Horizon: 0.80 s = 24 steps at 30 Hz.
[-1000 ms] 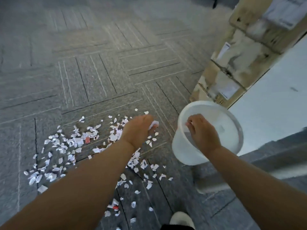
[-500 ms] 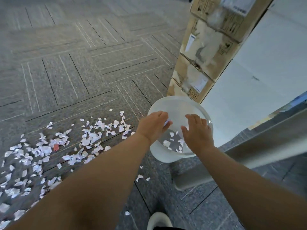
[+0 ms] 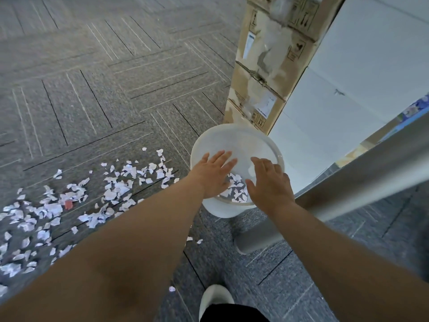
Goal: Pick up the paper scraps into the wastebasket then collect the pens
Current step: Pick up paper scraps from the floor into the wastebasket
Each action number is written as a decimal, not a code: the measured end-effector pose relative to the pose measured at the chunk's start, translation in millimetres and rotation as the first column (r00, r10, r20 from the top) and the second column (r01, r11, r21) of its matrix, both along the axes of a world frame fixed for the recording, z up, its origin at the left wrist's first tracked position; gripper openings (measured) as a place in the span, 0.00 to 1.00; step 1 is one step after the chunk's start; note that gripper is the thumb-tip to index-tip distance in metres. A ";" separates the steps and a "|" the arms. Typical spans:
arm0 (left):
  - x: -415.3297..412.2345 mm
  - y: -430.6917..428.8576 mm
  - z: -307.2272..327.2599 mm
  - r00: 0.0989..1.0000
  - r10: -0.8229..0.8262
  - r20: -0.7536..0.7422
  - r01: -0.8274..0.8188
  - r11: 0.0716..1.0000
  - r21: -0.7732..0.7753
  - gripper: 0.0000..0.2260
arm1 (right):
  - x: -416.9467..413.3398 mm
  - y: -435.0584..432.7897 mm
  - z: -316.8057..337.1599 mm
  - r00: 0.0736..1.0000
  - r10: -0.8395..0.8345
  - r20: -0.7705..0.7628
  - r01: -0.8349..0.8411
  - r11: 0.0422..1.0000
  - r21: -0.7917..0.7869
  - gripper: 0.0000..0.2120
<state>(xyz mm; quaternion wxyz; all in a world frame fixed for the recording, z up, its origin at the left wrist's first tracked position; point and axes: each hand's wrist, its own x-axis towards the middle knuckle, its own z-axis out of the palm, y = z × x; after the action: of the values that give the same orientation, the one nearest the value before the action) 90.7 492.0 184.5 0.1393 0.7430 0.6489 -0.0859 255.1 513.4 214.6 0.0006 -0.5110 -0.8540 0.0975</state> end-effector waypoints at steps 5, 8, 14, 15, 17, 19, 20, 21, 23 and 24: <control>-13.5 -24.5 12.1 1.000 0.015 0.021 -0.016 0.999 0.033 0.27 | -10.8 -15.5 5.1 0.999 0.042 0.001 -0.042 0.999 -0.010 0.26; -35.1 -51.2 11.5 0.996 0.078 0.037 -0.080 0.995 0.063 0.27 | -30.6 -30.0 3.5 0.995 0.097 -0.006 -0.097 0.995 -0.010 0.25; -107.7 -133.3 -22.6 0.953 0.296 0.061 -0.301 0.949 0.092 0.28 | -108.4 -73.9 -24.6 0.956 0.294 0.018 -0.293 0.955 -0.038 0.24; -120.0 -151.3 -27.9 0.937 0.342 0.071 -0.347 0.935 0.071 0.28 | -121.6 -83.0 -30.2 0.949 0.315 0.020 -0.314 0.948 -0.055 0.24; -143.3 -190.8 -35.5 0.906 0.418 0.071 -0.420 0.907 0.027 0.28 | -147.6 -102.4 -39.1 0.934 0.357 0.031 -0.352 0.931 -0.095 0.24; -164.4 -229.5 -38.7 0.880 0.473 0.036 -0.474 0.881 0.005 0.28 | -172.1 -120.8 -43.5 0.911 0.408 0.057 -0.401 0.910 -0.101 0.24; -174.5 -248.2 -37.4 0.862 0.507 0.030 -0.507 0.862 -0.005 0.28 | -184.7 -129.9 -44.0 0.899 0.432 0.068 -0.425 0.900 -0.097 0.24; -183.5 -265.7 -35.0 0.840 0.541 0.032 -0.541 0.841 -0.014 0.28 | -196.8 -139.6 -43.2 0.889 0.452 0.075 -0.445 0.890 -0.096 0.24; -195.8 -296.9 -29.5 0.817 0.575 0.038 -0.575 0.818 -0.027 0.29 | -216.6 -159.5 -43.1 0.872 0.483 0.078 -0.476 0.874 -0.097 0.24; -200.0 -310.3 -28.3 0.817 0.576 0.033 -0.575 0.818 -0.038 0.29 | -224.2 -169.3 -45.9 0.864 0.498 0.078 -0.490 0.866 -0.105 0.24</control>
<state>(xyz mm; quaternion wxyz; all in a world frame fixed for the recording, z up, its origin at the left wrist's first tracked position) -109.3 181.7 156.2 0.1825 0.5124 0.8385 -0.0325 30.9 344.0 168.7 -0.0890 -0.2792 -0.9506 0.1026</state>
